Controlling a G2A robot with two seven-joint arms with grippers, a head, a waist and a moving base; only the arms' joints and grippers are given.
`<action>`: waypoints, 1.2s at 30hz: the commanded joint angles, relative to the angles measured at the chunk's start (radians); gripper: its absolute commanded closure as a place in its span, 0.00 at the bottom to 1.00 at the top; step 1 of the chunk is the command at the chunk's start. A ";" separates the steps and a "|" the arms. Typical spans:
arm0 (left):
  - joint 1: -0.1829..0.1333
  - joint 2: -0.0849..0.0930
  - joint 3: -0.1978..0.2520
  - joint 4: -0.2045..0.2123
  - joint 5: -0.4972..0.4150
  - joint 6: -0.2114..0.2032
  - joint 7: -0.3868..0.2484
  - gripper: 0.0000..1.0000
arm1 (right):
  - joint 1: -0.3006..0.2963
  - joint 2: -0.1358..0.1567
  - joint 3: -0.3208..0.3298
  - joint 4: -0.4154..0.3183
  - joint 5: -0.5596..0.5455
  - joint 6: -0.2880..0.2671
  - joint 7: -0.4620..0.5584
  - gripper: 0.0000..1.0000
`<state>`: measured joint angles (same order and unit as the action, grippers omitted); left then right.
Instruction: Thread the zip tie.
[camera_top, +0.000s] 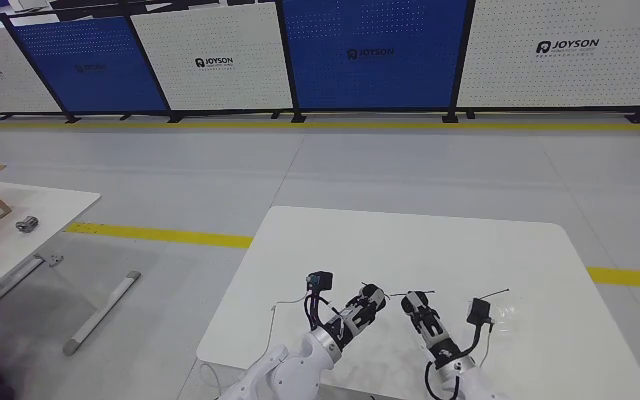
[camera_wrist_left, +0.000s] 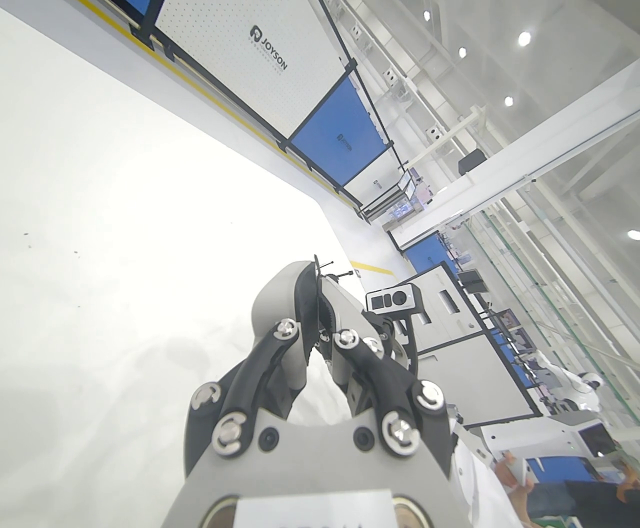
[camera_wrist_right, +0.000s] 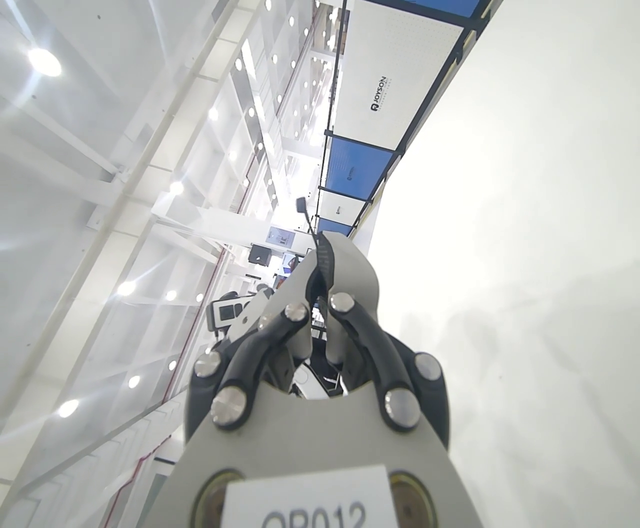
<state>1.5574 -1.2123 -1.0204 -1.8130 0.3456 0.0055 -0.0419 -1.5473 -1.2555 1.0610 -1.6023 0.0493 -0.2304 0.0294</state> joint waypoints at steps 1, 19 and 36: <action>0.000 0.000 0.000 0.000 0.000 0.000 0.000 1.00 | -0.005 0.000 0.005 -0.002 -0.002 -0.001 -0.002 1.00; 0.000 0.000 0.000 0.000 0.000 0.000 0.000 1.00 | -0.063 -0.002 0.037 -0.039 -0.011 -0.029 0.005 1.00; 0.000 0.000 0.000 0.000 0.000 0.000 0.000 1.00 | -0.116 -0.004 0.065 -0.071 -0.019 -0.049 -0.015 1.00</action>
<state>1.5575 -1.2123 -1.0204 -1.8130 0.3457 0.0053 -0.0419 -1.6648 -1.2591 1.1278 -1.6734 0.0320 -0.2860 0.0150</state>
